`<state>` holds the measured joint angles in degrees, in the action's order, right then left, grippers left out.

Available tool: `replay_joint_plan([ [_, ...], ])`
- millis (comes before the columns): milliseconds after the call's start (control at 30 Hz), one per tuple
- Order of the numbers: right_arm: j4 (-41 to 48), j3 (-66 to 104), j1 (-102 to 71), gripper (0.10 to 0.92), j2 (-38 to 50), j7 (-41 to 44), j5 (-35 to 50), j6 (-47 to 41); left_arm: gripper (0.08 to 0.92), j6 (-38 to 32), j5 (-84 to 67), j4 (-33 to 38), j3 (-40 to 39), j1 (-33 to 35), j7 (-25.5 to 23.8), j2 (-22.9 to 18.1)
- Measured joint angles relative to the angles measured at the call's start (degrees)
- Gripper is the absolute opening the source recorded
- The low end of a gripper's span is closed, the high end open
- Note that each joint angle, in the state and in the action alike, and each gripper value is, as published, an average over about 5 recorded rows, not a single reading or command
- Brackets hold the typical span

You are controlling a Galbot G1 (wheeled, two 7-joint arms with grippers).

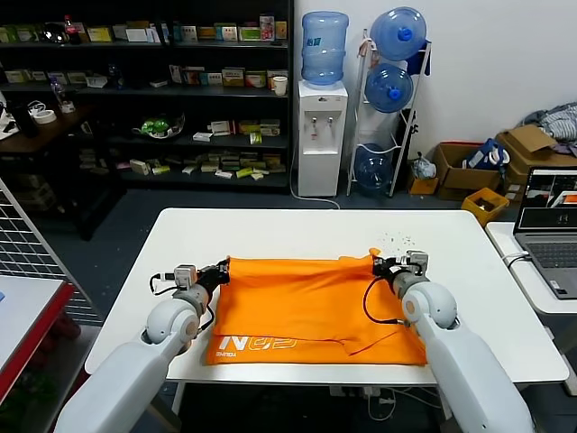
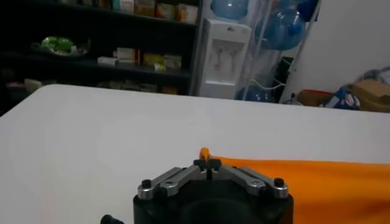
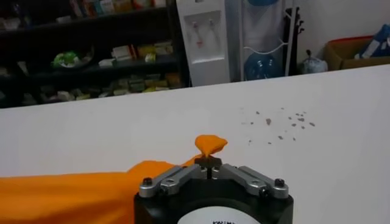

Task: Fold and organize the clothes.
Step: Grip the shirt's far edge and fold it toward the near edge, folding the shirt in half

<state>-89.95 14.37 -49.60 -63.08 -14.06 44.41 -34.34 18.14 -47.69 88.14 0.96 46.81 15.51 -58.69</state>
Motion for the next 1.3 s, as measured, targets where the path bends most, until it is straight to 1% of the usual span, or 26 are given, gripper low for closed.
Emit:
replay_joint_plan([
  [267, -8.89, 2.50, -7.14, 0.124, 3.27, -1.87, 1.81, -1.30, 0.096, -0.04, 0.94, 7.44, 1.93, 5.90, 1.70, 1.52],
  [533, -16.11, 5.37, -14.04, 0.124, 5.45, -2.83, 2.66, -2.14, 0.096, 0.02, 1.52, 13.42, 3.29, 11.24, 3.36, 2.87],
  [633, -18.37, 6.40, -16.58, 0.151, 6.09, -2.83, 2.45, -2.28, 0.110, 0.09, 1.98, 15.34, 3.82, 13.35, 3.93, 3.02],
  [700, -19.73, 7.11, -18.21, 0.198, 6.51, -2.66, 2.13, -2.34, 0.142, 0.16, 2.40, 16.35, 4.22, 14.82, 4.24, 3.07],
  [800, -21.50, 8.18, -20.48, 0.285, 7.13, -2.29, 1.58, -2.38, 0.222, 0.19, 3.12, 17.54, 4.88, 17.02, 4.53, 3.12],
  [1033, -24.71, 10.54, -24.89, 0.484, 7.54, -1.72, 0.60, -2.32, 0.430, -0.08, 4.70, 19.44, 6.28, 21.42, 5.09, 2.52],
  [1300, -26.17, 12.32, -28.32, 0.718, 6.88, -1.05, -0.58, -1.89, 0.655, -1.40, 6.17, 19.00, 7.84, 24.22, 4.73, 1.05],
])
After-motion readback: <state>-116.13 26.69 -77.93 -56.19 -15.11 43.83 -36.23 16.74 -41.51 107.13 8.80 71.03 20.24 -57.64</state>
